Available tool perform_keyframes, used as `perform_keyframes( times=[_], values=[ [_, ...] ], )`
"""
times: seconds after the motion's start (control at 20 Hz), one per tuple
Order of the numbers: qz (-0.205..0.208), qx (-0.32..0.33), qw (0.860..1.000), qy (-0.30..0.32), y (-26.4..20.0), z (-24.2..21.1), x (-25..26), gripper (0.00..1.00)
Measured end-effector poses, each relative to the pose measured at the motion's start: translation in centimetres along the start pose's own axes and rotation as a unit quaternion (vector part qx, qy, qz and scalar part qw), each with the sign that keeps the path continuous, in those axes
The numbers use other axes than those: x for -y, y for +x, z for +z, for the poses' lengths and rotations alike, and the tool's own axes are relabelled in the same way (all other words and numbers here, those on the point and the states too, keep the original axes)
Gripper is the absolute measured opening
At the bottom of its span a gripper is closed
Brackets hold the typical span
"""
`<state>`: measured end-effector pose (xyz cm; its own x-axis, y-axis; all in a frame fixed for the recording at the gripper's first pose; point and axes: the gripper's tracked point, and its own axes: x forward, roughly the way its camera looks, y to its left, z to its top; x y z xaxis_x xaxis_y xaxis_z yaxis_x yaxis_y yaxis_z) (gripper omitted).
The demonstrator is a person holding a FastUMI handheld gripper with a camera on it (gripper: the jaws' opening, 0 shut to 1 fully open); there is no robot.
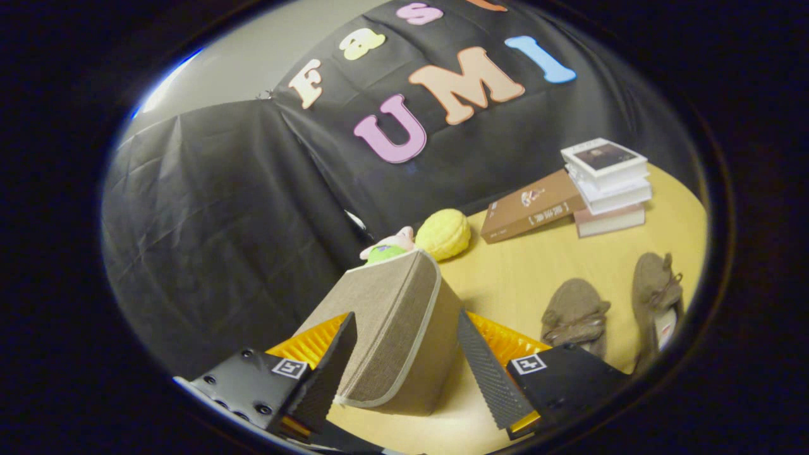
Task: Open the storage box then place both shoes into the box .Put the left shoe in first, then the right shoe, with the right side of both shoes facing outward in a uniform manner.
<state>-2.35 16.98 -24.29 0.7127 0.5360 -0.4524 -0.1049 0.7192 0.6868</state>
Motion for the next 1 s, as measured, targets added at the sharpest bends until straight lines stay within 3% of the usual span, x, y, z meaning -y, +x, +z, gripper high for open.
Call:
perform_keyframes(
  times=[0.4, 0.7, 1.0],
  values=[
    [0.044, -0.068, 0.989, 0.125, 1.3, -3.9, -0.4, 1.0],
    [0.082, -0.11, 0.957, 0.254, 2.2, -5.9, -0.6, 1.0],
    [0.114, -0.132, 0.938, 0.301, 2.7, -6.0, -1.8, 1.0]
  ],
)
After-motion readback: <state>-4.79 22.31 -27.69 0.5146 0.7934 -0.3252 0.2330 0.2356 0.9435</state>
